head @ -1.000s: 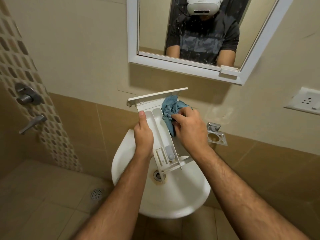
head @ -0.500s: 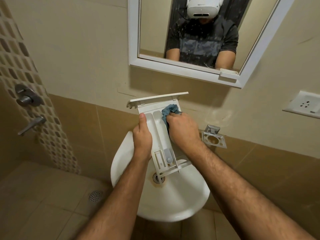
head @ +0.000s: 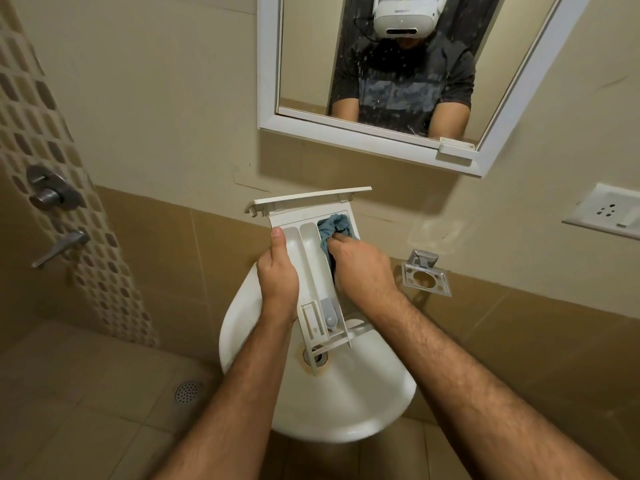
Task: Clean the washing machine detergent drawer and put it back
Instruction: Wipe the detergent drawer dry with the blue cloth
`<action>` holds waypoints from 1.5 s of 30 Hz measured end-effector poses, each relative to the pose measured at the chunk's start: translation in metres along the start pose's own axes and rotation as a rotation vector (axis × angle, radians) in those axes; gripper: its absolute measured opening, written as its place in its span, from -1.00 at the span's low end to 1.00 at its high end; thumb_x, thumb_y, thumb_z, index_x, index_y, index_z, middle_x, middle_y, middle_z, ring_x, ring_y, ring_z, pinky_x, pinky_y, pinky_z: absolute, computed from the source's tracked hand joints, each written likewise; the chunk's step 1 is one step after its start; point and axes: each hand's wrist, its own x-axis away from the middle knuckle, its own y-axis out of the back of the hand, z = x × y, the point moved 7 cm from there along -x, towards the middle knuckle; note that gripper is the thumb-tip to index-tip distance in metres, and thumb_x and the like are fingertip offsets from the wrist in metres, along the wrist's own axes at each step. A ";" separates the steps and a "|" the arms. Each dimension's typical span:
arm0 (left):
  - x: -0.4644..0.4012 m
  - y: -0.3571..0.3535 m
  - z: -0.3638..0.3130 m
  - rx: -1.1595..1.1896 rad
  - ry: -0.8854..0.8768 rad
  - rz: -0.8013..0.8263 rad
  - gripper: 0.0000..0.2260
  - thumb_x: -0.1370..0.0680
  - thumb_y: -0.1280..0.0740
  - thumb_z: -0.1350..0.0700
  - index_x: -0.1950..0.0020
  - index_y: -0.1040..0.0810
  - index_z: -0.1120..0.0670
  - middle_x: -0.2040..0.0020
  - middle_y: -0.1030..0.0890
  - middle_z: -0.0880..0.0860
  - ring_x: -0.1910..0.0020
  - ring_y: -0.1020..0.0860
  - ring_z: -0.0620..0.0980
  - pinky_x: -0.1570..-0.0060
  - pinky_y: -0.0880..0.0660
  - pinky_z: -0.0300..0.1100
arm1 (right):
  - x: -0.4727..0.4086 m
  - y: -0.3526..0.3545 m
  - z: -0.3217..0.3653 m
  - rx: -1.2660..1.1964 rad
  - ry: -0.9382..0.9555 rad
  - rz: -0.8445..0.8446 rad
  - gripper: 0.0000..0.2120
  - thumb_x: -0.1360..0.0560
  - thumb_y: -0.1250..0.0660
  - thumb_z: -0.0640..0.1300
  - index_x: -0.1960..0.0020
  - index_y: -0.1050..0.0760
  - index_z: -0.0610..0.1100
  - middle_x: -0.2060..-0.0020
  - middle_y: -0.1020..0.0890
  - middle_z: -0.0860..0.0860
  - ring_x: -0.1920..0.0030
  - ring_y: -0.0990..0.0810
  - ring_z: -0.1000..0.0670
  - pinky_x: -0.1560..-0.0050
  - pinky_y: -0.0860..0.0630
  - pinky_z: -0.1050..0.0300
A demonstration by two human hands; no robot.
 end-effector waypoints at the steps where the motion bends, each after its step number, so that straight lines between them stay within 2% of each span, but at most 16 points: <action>1: -0.001 0.001 -0.001 -0.006 -0.006 -0.006 -0.57 -0.64 -0.14 -0.20 0.17 -0.48 0.11 0.33 -0.44 0.07 0.32 -0.44 -0.02 0.32 -0.42 -0.20 | 0.003 -0.003 -0.001 0.007 0.002 0.000 -0.81 -0.52 -0.21 -0.24 -0.07 -0.52 -0.09 -0.04 -0.61 0.03 0.08 -0.64 -0.12 0.26 -0.47 0.05; 4: -0.004 0.003 -0.006 -0.029 -0.029 -0.023 -0.59 -0.64 -0.13 -0.21 0.15 -0.41 0.11 0.34 -0.34 0.04 0.32 -0.36 -0.02 0.34 -0.35 -0.19 | 0.016 -0.014 -0.003 -0.007 0.003 0.022 -0.87 -0.51 -0.25 -0.24 0.00 -0.51 -0.08 0.07 -0.61 0.03 0.14 -0.64 -0.11 0.30 -0.45 0.07; 8: -0.005 0.006 -0.005 -0.042 -0.035 -0.037 -0.58 -0.63 -0.13 -0.22 0.26 -0.31 0.06 0.41 -0.26 -0.03 0.44 -0.28 -0.14 0.47 -0.30 -0.31 | 0.028 -0.027 -0.007 -0.024 -0.010 0.053 -0.89 -0.49 -0.28 -0.24 0.05 -0.50 -0.06 0.13 -0.62 0.04 0.17 -0.63 -0.10 0.30 -0.46 0.08; 14: -0.005 0.003 -0.008 -0.070 -0.076 -0.035 -0.56 -0.64 -0.13 -0.21 0.33 -0.19 0.01 0.55 -0.20 -0.17 0.54 -0.22 -0.22 0.53 -0.24 -0.42 | 0.047 -0.041 -0.015 -0.056 -0.062 0.109 -0.90 -0.43 -0.26 -0.23 0.15 -0.47 -0.04 0.23 -0.61 0.01 0.23 -0.60 -0.11 0.35 -0.28 0.13; 18: -0.005 0.001 -0.003 -0.065 -0.096 -0.034 -0.58 -0.64 -0.13 -0.21 0.31 -0.20 0.01 0.55 -0.20 -0.19 0.53 -0.22 -0.22 0.52 -0.24 -0.43 | 0.046 -0.036 -0.019 -0.122 -0.048 0.145 -0.89 -0.46 -0.27 -0.19 0.23 -0.45 -0.06 0.29 -0.58 -0.02 0.31 -0.47 -0.09 0.34 -0.26 0.14; 20: -0.005 -0.002 -0.002 -0.060 -0.093 -0.022 -0.59 -0.64 -0.12 -0.20 0.31 -0.23 0.00 0.55 -0.22 -0.19 0.53 -0.24 -0.23 0.51 -0.25 -0.44 | 0.046 -0.030 -0.023 -0.184 -0.043 0.159 -0.83 -0.46 -0.25 -0.21 0.29 -0.38 -0.06 0.36 -0.53 -0.03 0.34 -0.40 -0.08 0.33 -0.24 0.15; 22: -0.005 -0.004 0.001 -0.056 -0.065 -0.010 -0.62 -0.65 -0.11 -0.20 0.30 -0.30 -0.04 0.57 -0.32 -0.23 0.55 -0.33 -0.30 0.50 -0.27 -0.53 | 0.046 -0.023 -0.026 -0.249 -0.018 0.174 -0.86 -0.45 -0.22 -0.25 0.28 -0.42 -0.12 0.34 -0.51 -0.04 0.30 -0.45 -0.10 0.32 -0.30 0.11; 25: -0.004 -0.004 0.009 -0.008 -0.009 -0.028 -0.72 -0.65 -0.11 -0.18 0.19 -0.42 -0.14 0.41 -0.50 -0.28 0.45 -0.45 -0.48 0.41 -0.29 -0.64 | 0.048 -0.014 -0.030 -0.305 0.005 0.177 -0.82 -0.43 -0.21 -0.29 0.10 -0.59 -0.21 0.21 -0.60 -0.09 0.19 -0.55 -0.10 0.21 -0.49 0.02; 28: -0.006 -0.001 0.014 0.054 0.023 -0.036 -0.74 -0.65 -0.12 -0.19 -0.11 -0.51 -0.10 0.15 -0.56 -0.29 0.18 -0.53 -0.42 0.07 -0.35 -0.52 | 0.050 -0.003 -0.042 -0.519 -0.077 0.153 -0.75 -0.39 -0.26 -0.28 0.05 -0.66 -0.11 0.27 -0.67 -0.02 0.31 -0.56 0.01 0.33 -0.48 0.10; 30: -0.005 -0.001 0.016 0.058 0.020 -0.033 -0.66 -0.65 -0.12 -0.18 -0.28 -0.50 -0.05 0.08 -0.54 -0.31 0.12 -0.48 -0.41 -0.08 -0.32 -0.39 | 0.048 0.007 -0.050 -0.692 -0.132 0.112 -0.70 -0.36 -0.30 -0.27 0.00 -0.68 -0.05 0.26 -0.69 0.06 0.26 -0.61 0.02 0.24 -0.54 0.12; 32: -0.004 -0.002 0.017 0.072 0.027 -0.031 -0.65 -0.66 -0.12 -0.16 -0.25 -0.55 -0.01 0.09 -0.61 -0.29 0.11 -0.54 -0.39 -0.08 -0.37 -0.40 | 0.042 0.016 -0.054 -0.827 -0.166 0.053 -0.63 -0.34 -0.28 -0.22 -0.07 -0.67 -0.03 0.21 -0.71 0.08 0.19 -0.66 0.03 0.15 -0.61 0.08; 35: 0.003 -0.006 0.017 0.068 0.043 -0.014 -0.62 -0.66 -0.12 -0.15 -0.20 -0.58 0.06 -0.01 -0.66 -0.14 -0.04 -0.58 -0.22 -0.18 -0.44 -0.29 | 0.031 0.030 -0.048 -1.013 -0.172 -0.078 -0.58 -0.31 -0.22 -0.21 -0.09 -0.67 -0.07 0.13 -0.72 0.05 0.09 -0.69 0.03 0.07 -0.64 0.04; 39: 0.008 -0.012 0.015 0.029 0.041 0.001 -0.80 -0.65 -0.15 -0.16 -0.02 -0.48 -0.10 0.20 -0.53 -0.32 0.26 -0.49 -0.54 0.17 -0.32 -0.60 | 0.018 0.036 -0.043 -1.300 -0.185 -0.220 -0.65 -0.40 -0.21 -0.35 -0.05 -0.68 -0.13 0.11 -0.72 -0.09 0.08 -0.69 -0.12 0.14 -0.62 0.02; 40: 0.008 -0.012 0.014 0.026 0.036 0.001 -0.78 -0.65 -0.16 -0.16 0.01 -0.50 -0.08 0.17 -0.55 -0.29 0.23 -0.51 -0.52 0.16 -0.34 -0.59 | 0.016 0.034 -0.041 -1.363 -0.195 -0.226 -0.67 -0.43 -0.21 -0.37 -0.05 -0.67 -0.17 0.11 -0.71 -0.12 0.11 -0.68 -0.13 0.17 -0.60 0.04; 42: 0.008 -0.011 0.013 0.016 0.018 -0.003 -0.68 -0.65 -0.15 -0.16 -0.05 -0.58 0.02 0.03 -0.62 -0.15 0.02 -0.57 -0.31 -0.05 -0.40 -0.42 | 0.015 0.024 -0.035 -1.434 -0.248 -0.183 -0.71 -0.48 -0.20 -0.39 -0.03 -0.65 -0.22 0.15 -0.69 -0.15 0.17 -0.65 -0.09 0.24 -0.60 0.01; 45: 0.010 -0.010 0.009 -0.008 0.003 -0.021 -0.55 -0.64 -0.15 -0.18 -0.14 -0.60 0.15 -0.02 -0.64 0.01 -0.07 -0.57 -0.04 -0.14 -0.45 -0.17 | 0.016 0.008 -0.031 -1.255 -0.330 -0.095 -0.73 -0.53 -0.18 -0.33 0.01 -0.65 -0.18 0.12 -0.70 -0.16 0.10 -0.68 -0.12 0.08 -0.63 -0.24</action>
